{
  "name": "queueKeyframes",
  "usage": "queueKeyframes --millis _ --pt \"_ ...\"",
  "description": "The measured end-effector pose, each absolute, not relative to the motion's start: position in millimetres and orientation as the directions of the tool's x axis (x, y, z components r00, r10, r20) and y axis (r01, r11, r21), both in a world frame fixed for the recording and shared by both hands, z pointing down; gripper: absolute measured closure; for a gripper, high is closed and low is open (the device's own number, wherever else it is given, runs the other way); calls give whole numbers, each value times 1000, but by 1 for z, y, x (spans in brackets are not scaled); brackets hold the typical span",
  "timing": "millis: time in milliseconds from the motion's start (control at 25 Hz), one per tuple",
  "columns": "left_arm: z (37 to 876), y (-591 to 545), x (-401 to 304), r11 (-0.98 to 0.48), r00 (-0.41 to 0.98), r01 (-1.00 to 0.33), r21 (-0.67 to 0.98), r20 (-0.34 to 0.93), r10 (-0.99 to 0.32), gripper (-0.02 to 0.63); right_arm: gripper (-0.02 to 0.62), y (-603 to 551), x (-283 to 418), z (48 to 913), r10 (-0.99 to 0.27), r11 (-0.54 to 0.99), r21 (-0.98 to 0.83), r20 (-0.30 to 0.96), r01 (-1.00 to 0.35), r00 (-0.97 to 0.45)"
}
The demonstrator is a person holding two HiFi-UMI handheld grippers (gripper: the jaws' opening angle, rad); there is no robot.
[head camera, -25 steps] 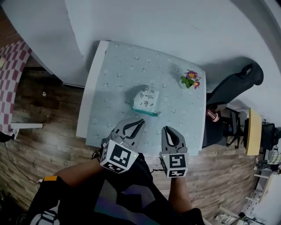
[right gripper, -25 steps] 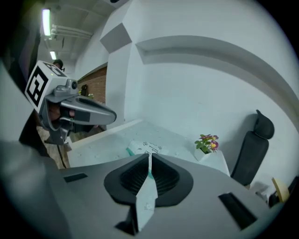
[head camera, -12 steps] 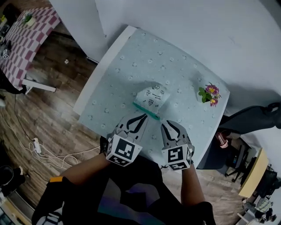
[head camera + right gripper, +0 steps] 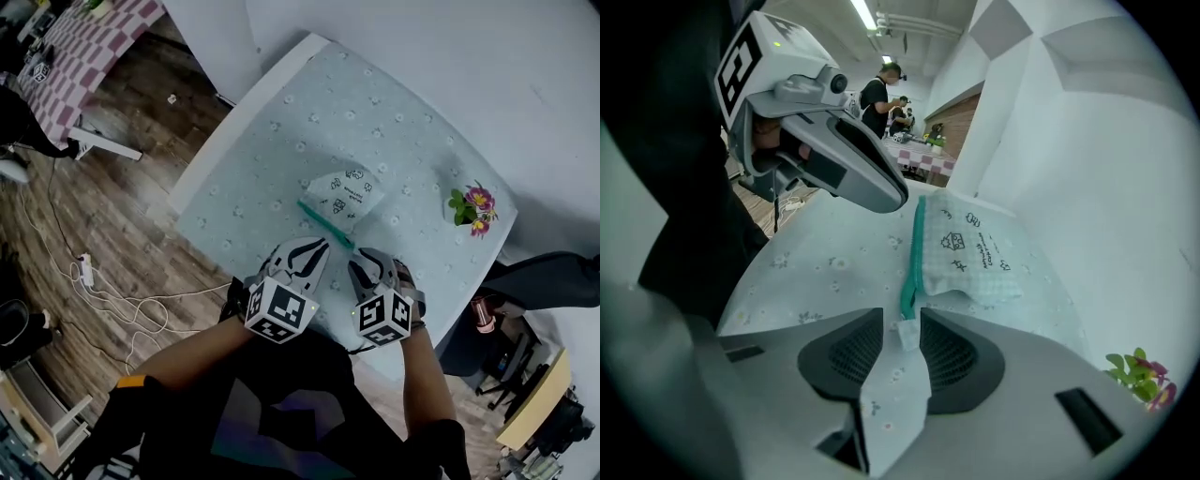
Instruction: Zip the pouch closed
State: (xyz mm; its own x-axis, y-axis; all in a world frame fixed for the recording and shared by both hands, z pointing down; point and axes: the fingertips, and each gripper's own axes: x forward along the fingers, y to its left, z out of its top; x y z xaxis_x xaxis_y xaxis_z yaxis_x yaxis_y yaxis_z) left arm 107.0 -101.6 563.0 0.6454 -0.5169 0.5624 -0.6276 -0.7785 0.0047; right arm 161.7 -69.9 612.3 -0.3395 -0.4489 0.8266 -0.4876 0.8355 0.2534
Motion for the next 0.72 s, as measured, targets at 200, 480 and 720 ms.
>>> queueKeyframes --millis 200,480,720 --pt "577 -101 109 -779 627 -628 -8 587 -512 592 469 -72 168 620 -430 848 247 838 -469 -335" --pt "594 -93 113 -770 613 -639 12 612 -500 592 469 -76 170 631 -396 872 230 850 -432 -346" --pt "593 -91 105 -761 614 -648 30 612 -499 592 471 -75 165 643 -322 890 145 872 -432 -370"
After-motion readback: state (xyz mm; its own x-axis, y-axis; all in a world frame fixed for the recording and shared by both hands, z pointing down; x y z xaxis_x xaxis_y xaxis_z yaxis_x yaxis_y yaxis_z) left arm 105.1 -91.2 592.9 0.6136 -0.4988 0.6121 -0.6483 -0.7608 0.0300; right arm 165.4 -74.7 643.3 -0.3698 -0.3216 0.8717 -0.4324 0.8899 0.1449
